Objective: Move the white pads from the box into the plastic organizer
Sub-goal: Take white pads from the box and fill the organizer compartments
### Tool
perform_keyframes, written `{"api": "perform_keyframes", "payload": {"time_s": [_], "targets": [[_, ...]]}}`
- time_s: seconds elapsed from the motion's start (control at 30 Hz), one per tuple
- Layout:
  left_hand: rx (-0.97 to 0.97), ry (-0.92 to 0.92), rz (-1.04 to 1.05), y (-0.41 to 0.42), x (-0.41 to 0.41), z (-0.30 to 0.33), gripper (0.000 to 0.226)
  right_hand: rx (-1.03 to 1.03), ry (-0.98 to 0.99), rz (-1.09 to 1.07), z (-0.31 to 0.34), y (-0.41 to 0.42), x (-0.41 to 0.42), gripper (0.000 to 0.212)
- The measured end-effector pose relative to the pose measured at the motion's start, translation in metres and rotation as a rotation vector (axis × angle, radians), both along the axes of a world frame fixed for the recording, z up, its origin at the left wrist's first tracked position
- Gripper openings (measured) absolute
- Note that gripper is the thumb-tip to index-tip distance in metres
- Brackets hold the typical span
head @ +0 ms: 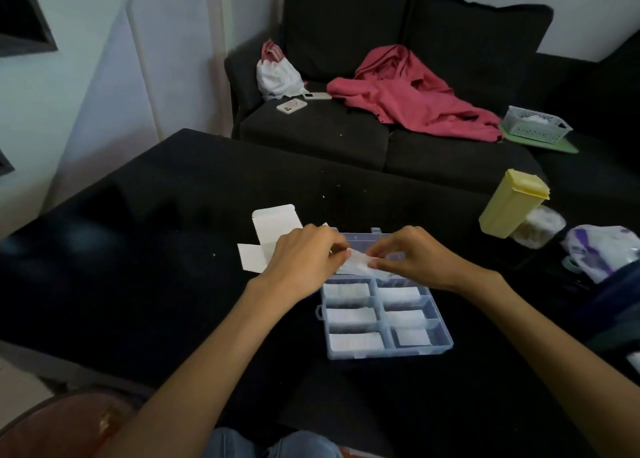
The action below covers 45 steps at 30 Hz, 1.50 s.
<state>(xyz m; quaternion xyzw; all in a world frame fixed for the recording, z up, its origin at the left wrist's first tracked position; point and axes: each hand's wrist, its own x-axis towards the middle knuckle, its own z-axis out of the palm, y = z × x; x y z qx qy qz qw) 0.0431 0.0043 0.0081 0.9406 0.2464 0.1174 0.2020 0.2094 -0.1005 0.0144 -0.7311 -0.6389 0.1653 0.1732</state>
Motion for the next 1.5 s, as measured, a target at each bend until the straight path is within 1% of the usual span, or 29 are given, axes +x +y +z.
{"api": "perform_keyframes", "payload": {"time_s": [0.13, 0.27, 0.43, 0.53, 0.63, 0.73, 0.9, 1.07, 1.27, 1.37, 1.5], "targets": [[-0.012, 0.017, -0.072, -0.009, 0.027, -0.004, 0.025, -0.056, 0.012, -0.031, 0.002, -0.019, 0.020, 0.020], [-0.029, 0.024, -0.149, -0.020, 0.059, -0.016, 0.025, -0.048, 0.041, -0.121, -0.002, -0.039, 0.042, 0.020], [-0.088, -0.032, -0.114, -0.037, 0.087, -0.039, 0.024, -0.054, 0.044, -0.189, -0.018, -0.058, 0.063, 0.027], [-0.140, 0.011, -0.109, -0.044, 0.097, -0.054, 0.025, -0.045, 0.069, -0.243, -0.032, -0.068, 0.072, 0.023], [-0.152, 0.035, -0.090, -0.046, 0.100, -0.068, 0.025, -0.015, 0.071, -0.272, -0.052, -0.070, 0.073, 0.020], [-0.085, 0.093, -0.100, -0.045, 0.097, -0.079, 0.024, -0.029, 0.048, -0.259, -0.072, -0.064, 0.071, 0.019], [0.043, 0.182, -0.186, -0.042, 0.086, -0.090, 0.026, -0.087, 0.052, -0.241, -0.094, -0.061, 0.067, 0.020], [0.117, 0.183, -0.239, -0.043, 0.082, -0.090, 0.029, -0.157, 0.079, -0.234, -0.102, -0.061, 0.068, 0.023], [0.238, 0.220, -0.275, -0.050, 0.083, -0.083, 0.030, -0.230, -0.063, -0.178, -0.101, -0.051, 0.068, 0.022], [0.294, 0.275, -0.297, -0.052, 0.083, -0.083, 0.033, -0.230, -0.196, -0.181, -0.101, -0.048, 0.067, 0.024], [0.389, 0.342, -0.325, -0.054, 0.083, -0.081, 0.031, -0.192, -0.409, -0.129, -0.093, -0.049, 0.065, 0.023]]}}
